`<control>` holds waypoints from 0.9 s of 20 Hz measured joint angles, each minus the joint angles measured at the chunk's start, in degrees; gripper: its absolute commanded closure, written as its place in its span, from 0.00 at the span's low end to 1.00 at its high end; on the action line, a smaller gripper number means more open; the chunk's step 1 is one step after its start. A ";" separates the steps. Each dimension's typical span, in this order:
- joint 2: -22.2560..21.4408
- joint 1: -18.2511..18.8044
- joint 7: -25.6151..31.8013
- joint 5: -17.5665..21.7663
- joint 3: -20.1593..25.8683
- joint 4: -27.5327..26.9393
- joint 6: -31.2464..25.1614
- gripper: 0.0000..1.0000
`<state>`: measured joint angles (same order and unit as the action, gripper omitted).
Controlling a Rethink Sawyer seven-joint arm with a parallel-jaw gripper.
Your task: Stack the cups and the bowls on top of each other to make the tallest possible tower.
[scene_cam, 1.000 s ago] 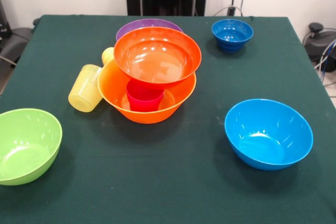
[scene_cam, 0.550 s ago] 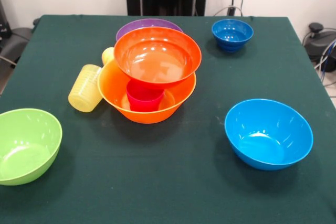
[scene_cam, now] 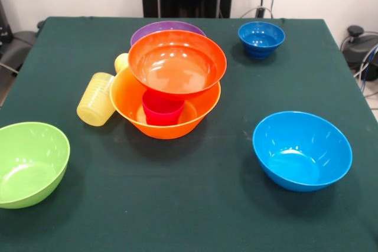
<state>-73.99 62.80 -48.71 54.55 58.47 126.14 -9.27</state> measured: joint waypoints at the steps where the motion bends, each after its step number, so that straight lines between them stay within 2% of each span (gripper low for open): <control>1: 0.27 -1.87 -0.37 1.50 -2.31 0.00 0.97 0.00; 9: 2.88 -8.07 -2.04 5.24 -11.58 -0.12 4.24 0.00; 15: 8.48 -14.85 -2.90 7.79 -23.15 -1.83 9.47 0.00; 17: 9.49 -16.20 -2.98 7.89 -25.26 -2.30 10.69 0.00; 18: 11.57 -18.77 -2.98 7.88 -29.20 -3.32 13.40 0.00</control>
<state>-62.42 44.03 -51.69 62.43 29.27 122.81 4.13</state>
